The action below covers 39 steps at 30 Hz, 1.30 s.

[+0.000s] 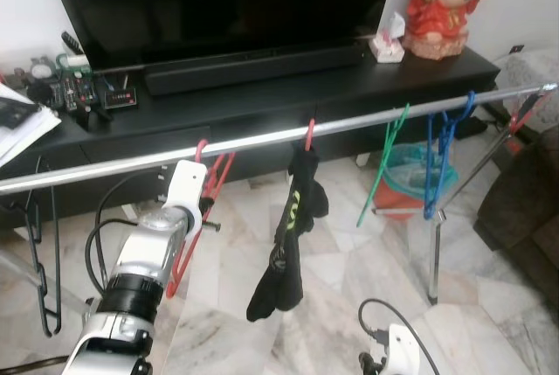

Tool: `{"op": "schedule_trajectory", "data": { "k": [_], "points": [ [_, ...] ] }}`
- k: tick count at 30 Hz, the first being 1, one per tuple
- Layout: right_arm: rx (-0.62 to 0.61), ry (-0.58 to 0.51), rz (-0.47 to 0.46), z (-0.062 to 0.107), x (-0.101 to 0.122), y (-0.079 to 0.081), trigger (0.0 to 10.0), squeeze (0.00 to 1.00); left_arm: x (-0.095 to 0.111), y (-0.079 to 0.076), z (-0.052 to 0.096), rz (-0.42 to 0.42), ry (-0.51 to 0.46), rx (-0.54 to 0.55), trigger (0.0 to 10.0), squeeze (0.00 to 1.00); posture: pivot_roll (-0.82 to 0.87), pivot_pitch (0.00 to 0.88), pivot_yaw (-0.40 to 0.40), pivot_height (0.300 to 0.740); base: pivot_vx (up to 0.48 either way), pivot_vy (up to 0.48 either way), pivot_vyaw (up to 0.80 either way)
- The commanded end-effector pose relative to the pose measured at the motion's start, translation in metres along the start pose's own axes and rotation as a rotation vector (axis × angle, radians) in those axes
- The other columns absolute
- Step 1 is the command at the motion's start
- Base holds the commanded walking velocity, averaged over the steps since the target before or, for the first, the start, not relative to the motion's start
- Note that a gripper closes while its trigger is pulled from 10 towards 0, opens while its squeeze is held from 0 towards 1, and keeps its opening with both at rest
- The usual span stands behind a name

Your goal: Hang hanger

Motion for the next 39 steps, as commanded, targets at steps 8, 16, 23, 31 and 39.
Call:
{"op": "schedule_trajectory", "data": {
  "k": [8,16,23,31,39],
  "points": [
    [-0.003,0.017,-0.001,0.001,-0.004,-0.002,10.0,0.0,-0.025,-0.008,0.012,-0.004,0.116,-0.042,10.0,0.0,0.15,0.056,-0.025,0.736,0.0,0.0,0.0],
    [-0.001,0.019,-0.005,0.001,-0.004,-0.003,10.0,0.0,-0.026,-0.017,0.021,-0.001,0.141,-0.085,10.0,0.0,0.15,0.06,-0.024,0.736,0.0,0.0,0.0],
    [0.006,0.021,-0.006,0.001,-0.005,-0.002,10.0,0.0,-0.026,-0.021,0.029,-0.009,0.158,-0.105,10.0,0.0,0.15,0.063,-0.022,0.736,0.0,0.0,0.0],
    [0.009,0.022,-0.006,0.001,-0.005,-0.001,10.0,0.0,-0.026,-0.023,0.037,-0.019,0.168,-0.116,10.0,0.0,0.16,0.066,-0.021,0.736,0.0,0.0,0.0],
    [0.01,0.023,-0.004,0.001,-0.005,-0.001,10.0,0.0,-0.036,-0.023,0.043,-0.032,0.198,-0.124,10.0,0.0,0.16,0.069,-0.021,0.736,0.0,0.0,0.0]
  ]
}}
Point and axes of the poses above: a point about 5 cm out from each wrist's last joint towards the gripper, its own z axis pointing back from the gripper into the wrist, its own x axis along the axis of the wrist's last joint, y = z × x, the point moved 4 cm from there along -z, pointing out of the wrist towards the gripper, and after that the axes turned 8 degrees about z, right-handed, at the moved point
